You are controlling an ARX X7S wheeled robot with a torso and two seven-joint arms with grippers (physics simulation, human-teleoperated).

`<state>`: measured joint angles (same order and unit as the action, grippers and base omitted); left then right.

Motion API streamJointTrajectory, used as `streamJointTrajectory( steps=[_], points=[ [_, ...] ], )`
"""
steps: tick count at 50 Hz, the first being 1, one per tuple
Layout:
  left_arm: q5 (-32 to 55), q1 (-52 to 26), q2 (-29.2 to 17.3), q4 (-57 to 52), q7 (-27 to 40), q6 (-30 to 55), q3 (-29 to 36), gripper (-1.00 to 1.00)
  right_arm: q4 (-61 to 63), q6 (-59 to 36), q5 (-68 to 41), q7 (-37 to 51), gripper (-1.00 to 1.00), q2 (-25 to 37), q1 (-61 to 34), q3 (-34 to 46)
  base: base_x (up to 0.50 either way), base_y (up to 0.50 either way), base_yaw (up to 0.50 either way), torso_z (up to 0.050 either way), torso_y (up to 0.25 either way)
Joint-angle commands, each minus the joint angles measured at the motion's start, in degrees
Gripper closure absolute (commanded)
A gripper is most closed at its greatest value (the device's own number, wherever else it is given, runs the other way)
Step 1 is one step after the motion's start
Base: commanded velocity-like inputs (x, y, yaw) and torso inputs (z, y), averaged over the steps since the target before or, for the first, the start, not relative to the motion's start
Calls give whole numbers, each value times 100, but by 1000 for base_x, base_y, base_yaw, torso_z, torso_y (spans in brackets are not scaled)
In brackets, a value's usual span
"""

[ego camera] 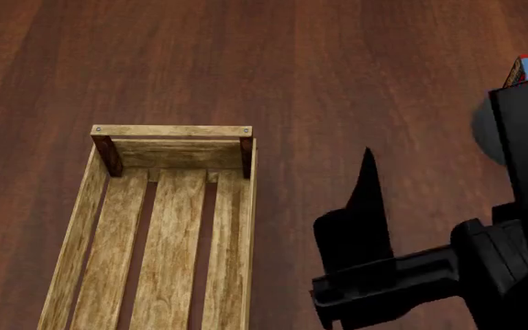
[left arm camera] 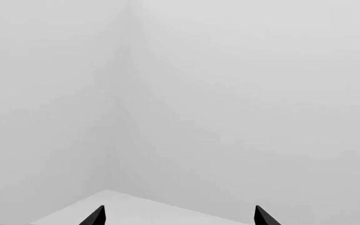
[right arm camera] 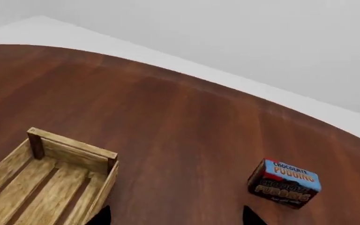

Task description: Stack the left bowl on the right bowl and place them in the tray.

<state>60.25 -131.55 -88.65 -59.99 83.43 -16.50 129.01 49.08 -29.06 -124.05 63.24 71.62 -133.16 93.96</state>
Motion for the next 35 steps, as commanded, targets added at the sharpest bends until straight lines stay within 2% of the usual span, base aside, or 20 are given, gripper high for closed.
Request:
streamJointTrajectory(
  steps=[1,5,16,25,35],
  points=[
    [38,81,-130,1,-29,15,-191,-100,-1088,-906,-1388,-571,-100,-934,425,-689,0,0,0,0,0],
    [64,119,-130,2,-45,31,-280,-100,-1271,-1041,-1474,-738,-100,-1107,673,-526,0,0,0,0,0],
    [296,98,-128,0,-116,248,-629,-100,-1239,-1626,-2233,-977,-100,-878,727,-377,0,0,0,0,0],
    [19,402,-101,30,-41,47,-529,-100,-861,-1793,-2761,-917,-100,-635,756,-323,0,0,0,0,0],
    [-224,657,-53,128,23,-192,-446,-100,-717,-2004,-3268,-670,-100,-683,748,-178,0,0,0,0,0]
  ],
)
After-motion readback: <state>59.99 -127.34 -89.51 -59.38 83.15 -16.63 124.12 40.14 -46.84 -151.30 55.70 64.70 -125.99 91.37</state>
